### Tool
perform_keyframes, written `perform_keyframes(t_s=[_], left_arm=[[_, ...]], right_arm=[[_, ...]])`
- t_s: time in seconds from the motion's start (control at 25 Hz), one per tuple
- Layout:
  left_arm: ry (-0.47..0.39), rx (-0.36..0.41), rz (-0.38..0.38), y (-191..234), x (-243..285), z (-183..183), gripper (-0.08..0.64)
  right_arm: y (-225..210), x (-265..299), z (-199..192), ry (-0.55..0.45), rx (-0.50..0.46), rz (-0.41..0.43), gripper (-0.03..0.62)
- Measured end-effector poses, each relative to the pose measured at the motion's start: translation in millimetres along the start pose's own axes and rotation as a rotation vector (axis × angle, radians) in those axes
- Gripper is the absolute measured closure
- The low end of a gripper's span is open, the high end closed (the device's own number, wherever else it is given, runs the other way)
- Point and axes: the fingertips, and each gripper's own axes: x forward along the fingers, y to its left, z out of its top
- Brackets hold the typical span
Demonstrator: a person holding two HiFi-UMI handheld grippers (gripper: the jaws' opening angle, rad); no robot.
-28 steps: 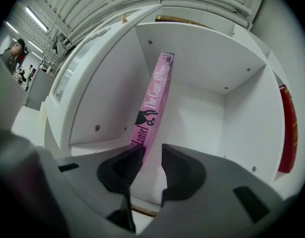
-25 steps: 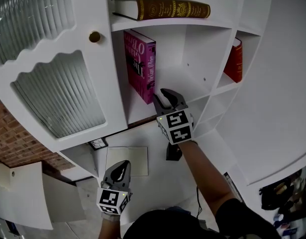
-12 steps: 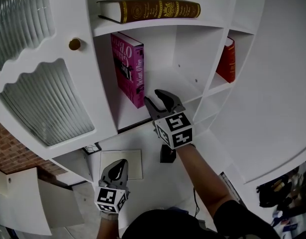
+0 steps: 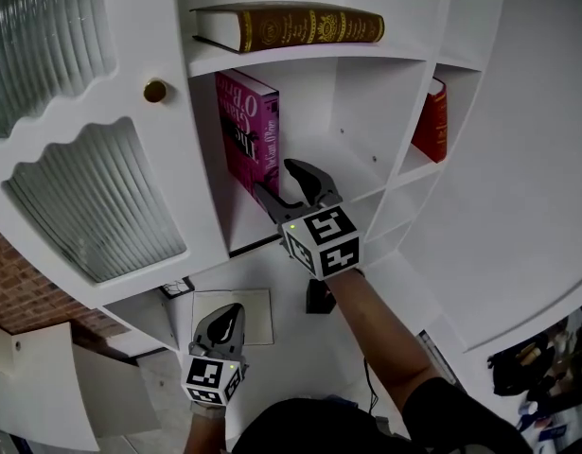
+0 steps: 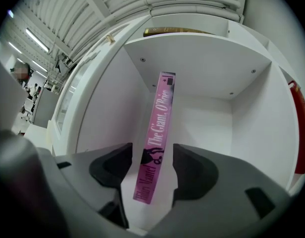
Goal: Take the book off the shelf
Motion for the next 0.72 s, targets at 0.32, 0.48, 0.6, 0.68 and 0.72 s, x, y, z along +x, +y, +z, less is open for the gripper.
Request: perform_keyframes(t_s=[0.32,0.48,0.6,0.68,0.72], left_arm=[[0.017,-0.002,0.024,9.5,-7.6,2.1,0.552],[0.004,0.001,0.054,18.0,-11.9,4.8,0.552],[0.009,-0.001,0.074,24.4,-16.4,3.7,0.552],[0.012,-0.004,0.088,28.3,-18.9,2.8,0.552],[0.014,-0.006,0.094,29.9,-20.1,2.2,0.552]], right_arm=[[-3.4,34.5,15.2,-0.014,0.006,-0.015,0.331],[-6.1,49.9,16.5,-0.023,0.01,-0.027,0.33],[-7.2,58.9,17.9,-0.034,0.017,-0.037,0.33],[-7.1,64.7,17.9,-0.036,0.022,-0.04,0.331],[-6.5,67.5,17.4,-0.036,0.024,-0.039,0.331]])
